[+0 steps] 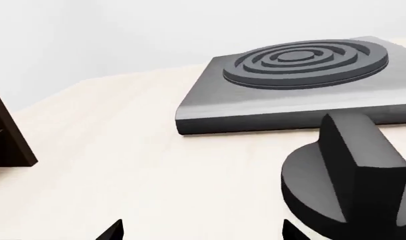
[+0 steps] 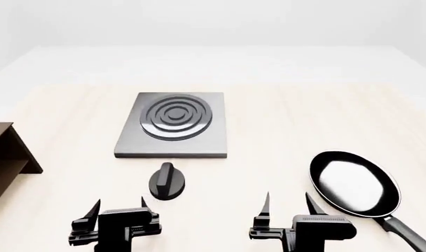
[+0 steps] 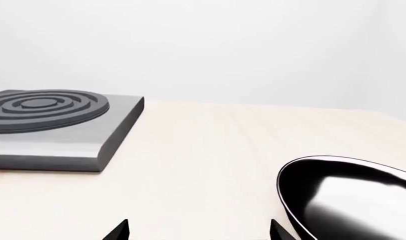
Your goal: Turn on the stove and put the frying pan on it.
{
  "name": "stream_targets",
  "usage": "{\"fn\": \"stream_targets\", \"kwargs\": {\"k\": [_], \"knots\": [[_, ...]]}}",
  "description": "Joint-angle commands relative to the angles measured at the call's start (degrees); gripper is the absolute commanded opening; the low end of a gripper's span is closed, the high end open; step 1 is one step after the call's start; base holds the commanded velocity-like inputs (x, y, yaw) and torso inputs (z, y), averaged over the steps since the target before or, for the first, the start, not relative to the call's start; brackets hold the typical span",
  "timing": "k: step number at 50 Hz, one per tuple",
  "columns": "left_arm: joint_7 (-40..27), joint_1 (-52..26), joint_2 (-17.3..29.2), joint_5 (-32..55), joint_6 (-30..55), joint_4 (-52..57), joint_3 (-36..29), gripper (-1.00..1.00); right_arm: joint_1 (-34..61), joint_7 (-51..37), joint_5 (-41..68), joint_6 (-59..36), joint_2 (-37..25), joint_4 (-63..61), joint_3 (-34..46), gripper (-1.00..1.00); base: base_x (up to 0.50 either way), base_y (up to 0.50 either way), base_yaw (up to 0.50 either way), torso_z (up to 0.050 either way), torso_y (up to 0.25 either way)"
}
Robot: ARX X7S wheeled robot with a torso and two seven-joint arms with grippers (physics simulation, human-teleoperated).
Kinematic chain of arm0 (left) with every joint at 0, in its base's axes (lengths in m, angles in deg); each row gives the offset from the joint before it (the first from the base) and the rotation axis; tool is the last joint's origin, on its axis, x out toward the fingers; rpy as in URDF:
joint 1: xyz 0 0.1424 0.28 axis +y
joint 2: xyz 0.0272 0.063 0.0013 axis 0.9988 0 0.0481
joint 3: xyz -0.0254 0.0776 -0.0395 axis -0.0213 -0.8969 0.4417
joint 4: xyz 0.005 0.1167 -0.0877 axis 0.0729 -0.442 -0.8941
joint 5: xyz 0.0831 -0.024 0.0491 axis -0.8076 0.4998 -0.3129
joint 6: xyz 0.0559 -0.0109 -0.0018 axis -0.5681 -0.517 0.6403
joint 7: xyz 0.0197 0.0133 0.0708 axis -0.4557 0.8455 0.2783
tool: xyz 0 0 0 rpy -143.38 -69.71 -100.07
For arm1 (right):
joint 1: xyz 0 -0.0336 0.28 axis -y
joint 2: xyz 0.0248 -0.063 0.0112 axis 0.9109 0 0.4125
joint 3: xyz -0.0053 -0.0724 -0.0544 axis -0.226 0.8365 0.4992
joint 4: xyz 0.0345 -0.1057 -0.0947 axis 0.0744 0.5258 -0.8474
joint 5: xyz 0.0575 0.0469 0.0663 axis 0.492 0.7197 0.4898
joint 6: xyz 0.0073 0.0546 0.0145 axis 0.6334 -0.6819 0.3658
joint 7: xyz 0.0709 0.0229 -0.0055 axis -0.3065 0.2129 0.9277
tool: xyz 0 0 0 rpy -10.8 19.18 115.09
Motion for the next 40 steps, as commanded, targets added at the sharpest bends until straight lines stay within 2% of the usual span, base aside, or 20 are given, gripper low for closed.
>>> {"fn": "stream_targets", "kwargs": {"k": [1, 40], "knots": [[0.16, -2.87, -0.88, 0.40, -0.41, -3.30, 2.57, 1.00, 0.36, 1.18, -0.24, 0.14, 0.78, 0.65, -0.85, 1.00, 0.00, 0.00, 0.00, 0.000, 0.000], [-0.26, -7.13, -1.49, -0.30, 2.46, -3.25, -1.98, 1.00, 0.78, 0.49, 0.58, 0.50, -0.37, 1.82, 1.21, 1.00, 0.00, 0.00, 0.00, 0.000, 0.000]]}}
